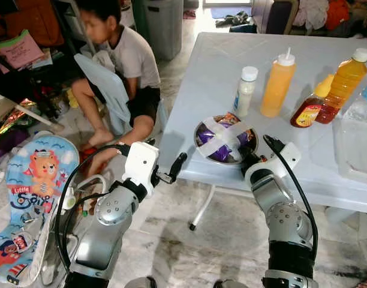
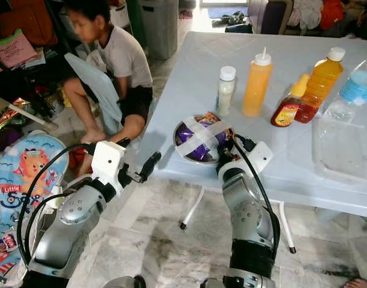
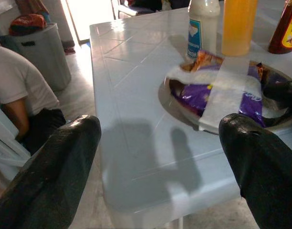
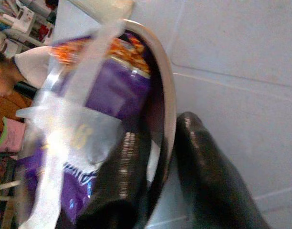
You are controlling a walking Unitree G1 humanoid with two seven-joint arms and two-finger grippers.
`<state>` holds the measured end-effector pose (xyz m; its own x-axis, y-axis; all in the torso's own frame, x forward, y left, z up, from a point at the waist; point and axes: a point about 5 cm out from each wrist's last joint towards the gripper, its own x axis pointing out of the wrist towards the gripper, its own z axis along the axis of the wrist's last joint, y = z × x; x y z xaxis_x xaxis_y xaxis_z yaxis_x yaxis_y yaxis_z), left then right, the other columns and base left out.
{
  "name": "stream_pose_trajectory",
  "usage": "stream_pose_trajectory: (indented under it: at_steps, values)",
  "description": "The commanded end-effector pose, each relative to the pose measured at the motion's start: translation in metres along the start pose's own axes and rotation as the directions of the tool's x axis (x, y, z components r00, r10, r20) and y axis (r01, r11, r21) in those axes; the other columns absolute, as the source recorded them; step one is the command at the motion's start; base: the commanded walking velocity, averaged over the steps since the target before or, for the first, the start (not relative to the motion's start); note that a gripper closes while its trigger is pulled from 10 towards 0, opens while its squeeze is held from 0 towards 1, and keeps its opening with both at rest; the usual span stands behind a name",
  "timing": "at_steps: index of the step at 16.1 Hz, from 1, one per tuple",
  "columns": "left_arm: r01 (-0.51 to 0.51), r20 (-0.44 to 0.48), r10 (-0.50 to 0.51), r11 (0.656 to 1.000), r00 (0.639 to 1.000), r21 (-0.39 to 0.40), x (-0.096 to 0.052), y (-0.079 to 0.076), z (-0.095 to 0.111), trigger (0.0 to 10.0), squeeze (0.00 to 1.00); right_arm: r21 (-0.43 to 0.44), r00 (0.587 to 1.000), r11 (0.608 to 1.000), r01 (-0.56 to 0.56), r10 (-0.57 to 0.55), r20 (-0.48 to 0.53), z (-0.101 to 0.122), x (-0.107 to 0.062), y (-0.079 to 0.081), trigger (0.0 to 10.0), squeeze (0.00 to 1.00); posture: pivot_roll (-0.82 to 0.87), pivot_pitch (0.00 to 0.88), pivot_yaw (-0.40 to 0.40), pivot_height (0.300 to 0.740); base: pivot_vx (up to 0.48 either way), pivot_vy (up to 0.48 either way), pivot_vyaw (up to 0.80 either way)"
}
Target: Restocking fridge
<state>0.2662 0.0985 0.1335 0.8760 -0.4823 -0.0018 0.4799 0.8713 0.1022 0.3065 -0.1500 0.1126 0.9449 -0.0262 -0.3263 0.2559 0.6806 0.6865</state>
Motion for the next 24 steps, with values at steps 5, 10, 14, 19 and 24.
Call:
stream_pose_trajectory:
  at_steps: [5, 10, 14, 19, 24]
  values:
    - [0.011, -0.009, -0.011, 1.0, 1.0, 0.019, -0.001, 0.0, -0.002, 10.0, 0.0, 0.075, 0.997, 0.996, 0.05, -0.045, -0.069, -0.012, 0.002, -0.006, 0.0, 0.0, -0.02, 0.099, 0.063, 0.74, 0.0, 0.0, 0.0]
    - [0.016, -0.007, -0.015, 1.0, 1.0, 0.024, -0.001, -0.001, -0.002, 10.0, 0.0, 0.081, 0.996, 0.995, 0.062, -0.057, -0.066, -0.01, 0.001, -0.008, 0.0, 0.0, -0.02, 0.095, 0.066, 0.74, 0.0, 0.0, 0.0]
    - [-0.098, -0.003, 0.098, 0.995, 0.995, -0.008, -0.002, 0.01, -0.004, 10.0, 0.0, -0.188, 0.999, 0.982, -0.031, 0.036, 0.022, 0.005, -0.007, -0.005, 0.0, 0.0, -0.03, 0.077, 0.066, 0.74, 0.0, 0.0, 0.0]
    - [-0.32, -0.073, 0.319, 0.947, 0.945, -0.008, -0.01, 0.033, -0.018, 10.0, 0.0, -0.584, 0.955, 0.809, -0.069, 0.223, 0.195, 0.026, -0.034, -0.005, 10.0, 0.0, -0.03, 0.04, 0.066, 0.74, 0.0, 0.0, 0.0]
    - [-0.317, -0.065, 0.315, 0.948, 0.947, -0.019, -0.004, 0.032, -0.018, 10.0, 0.0, -0.628, 0.96, 0.773, 0.093, 0.099, 0.263, 0.037, -0.03, -0.02, 10.0, 0.0, -0.05, 0.005, 0.046, 0.74, 0.0, 0.0, 0.0]
